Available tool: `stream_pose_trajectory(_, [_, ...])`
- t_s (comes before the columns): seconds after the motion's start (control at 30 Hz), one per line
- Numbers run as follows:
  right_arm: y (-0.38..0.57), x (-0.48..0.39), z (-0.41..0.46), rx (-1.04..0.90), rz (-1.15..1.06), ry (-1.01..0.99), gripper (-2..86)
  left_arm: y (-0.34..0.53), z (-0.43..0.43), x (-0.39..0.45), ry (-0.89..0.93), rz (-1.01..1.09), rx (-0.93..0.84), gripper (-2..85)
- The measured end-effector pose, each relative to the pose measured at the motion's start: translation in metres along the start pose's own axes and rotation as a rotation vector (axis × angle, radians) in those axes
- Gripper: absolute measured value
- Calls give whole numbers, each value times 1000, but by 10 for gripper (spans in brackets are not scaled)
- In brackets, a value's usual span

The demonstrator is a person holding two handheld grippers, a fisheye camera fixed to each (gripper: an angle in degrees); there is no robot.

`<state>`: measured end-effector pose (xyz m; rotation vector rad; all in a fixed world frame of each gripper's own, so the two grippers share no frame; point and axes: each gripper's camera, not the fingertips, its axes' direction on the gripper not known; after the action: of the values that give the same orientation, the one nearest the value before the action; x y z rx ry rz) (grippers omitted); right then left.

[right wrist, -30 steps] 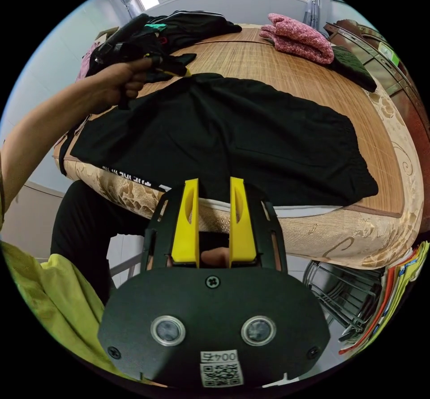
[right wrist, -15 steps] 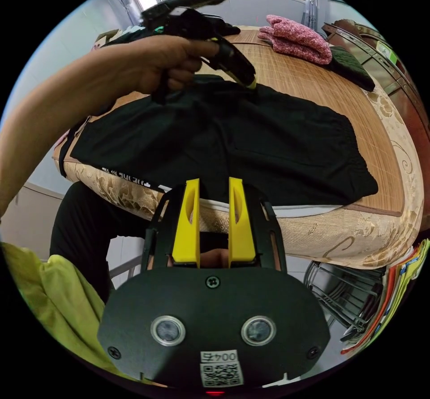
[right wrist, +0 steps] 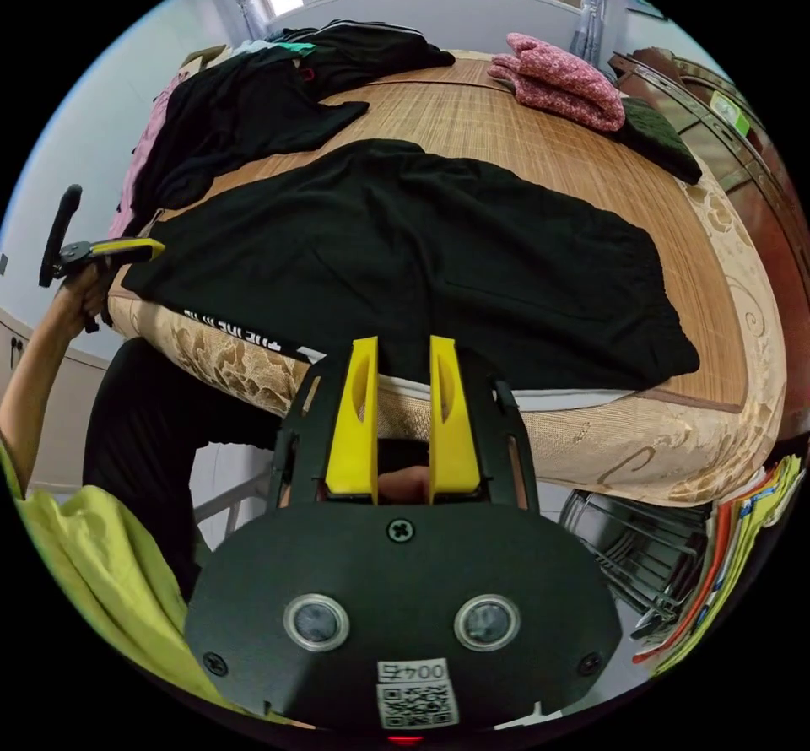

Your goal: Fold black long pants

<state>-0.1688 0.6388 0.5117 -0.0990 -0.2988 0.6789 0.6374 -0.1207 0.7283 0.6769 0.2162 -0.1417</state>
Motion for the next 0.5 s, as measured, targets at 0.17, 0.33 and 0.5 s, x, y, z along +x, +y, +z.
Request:
stream_pose_trajectory(0.17, [3,2,-14,-17,24,85,74,60,61,-33,38,28,100,2])
stream_pose_trajectory(0.33, [0,5,-18,-4,78,10,99,116,121,-87,168,-71,144,5])
stream_pose_trajectory(0.5, [4,26,-2,-98,173,-65,87,163,167,-143,266,-153,130,14])
